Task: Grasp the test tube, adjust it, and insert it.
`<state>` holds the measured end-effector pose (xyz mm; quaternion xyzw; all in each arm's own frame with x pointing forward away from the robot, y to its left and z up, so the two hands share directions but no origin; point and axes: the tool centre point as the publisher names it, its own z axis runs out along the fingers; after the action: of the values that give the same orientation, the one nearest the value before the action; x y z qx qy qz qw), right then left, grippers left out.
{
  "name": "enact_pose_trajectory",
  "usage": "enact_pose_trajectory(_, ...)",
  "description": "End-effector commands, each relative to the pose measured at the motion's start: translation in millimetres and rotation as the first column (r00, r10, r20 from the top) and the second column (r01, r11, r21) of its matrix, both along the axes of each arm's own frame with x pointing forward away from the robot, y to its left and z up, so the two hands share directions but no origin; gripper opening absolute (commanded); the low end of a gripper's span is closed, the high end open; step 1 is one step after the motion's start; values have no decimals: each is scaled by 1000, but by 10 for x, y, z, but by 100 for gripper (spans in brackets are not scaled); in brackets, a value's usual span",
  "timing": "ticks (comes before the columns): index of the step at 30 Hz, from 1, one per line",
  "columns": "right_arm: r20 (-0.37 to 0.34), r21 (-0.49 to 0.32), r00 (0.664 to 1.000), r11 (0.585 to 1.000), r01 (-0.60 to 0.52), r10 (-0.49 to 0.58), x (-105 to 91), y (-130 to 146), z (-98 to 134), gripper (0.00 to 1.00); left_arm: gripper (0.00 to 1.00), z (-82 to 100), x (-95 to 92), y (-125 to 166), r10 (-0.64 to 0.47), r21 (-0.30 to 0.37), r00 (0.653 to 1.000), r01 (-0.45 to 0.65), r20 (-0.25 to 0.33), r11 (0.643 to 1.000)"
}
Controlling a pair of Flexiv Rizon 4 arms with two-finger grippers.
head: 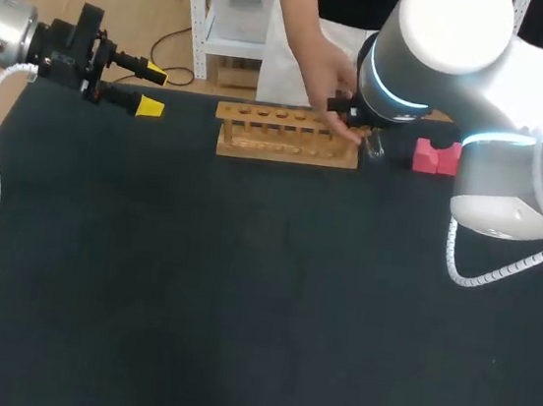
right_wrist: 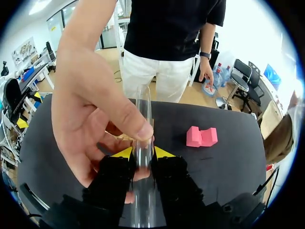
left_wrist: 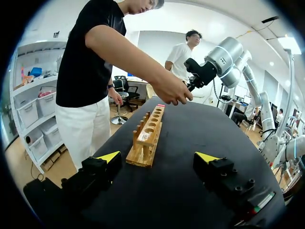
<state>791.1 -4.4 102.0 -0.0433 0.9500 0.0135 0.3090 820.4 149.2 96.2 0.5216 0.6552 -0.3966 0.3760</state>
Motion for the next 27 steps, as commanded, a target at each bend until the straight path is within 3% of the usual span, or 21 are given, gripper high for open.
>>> enact_pose_trajectory(1, 6, 2, 1000, 1000, 1, -1, -16, -4, -2, 0, 100, -10, 1, 4, -1, -2, 1000, 1, 3, 1000)
enact_pose_trajectory(27, -31, 52, 999, 999, -6, 7, 33, 140, -292, 0, 100, -10, 1, 4, -1, -2, 1000, 1, 3, 1000)
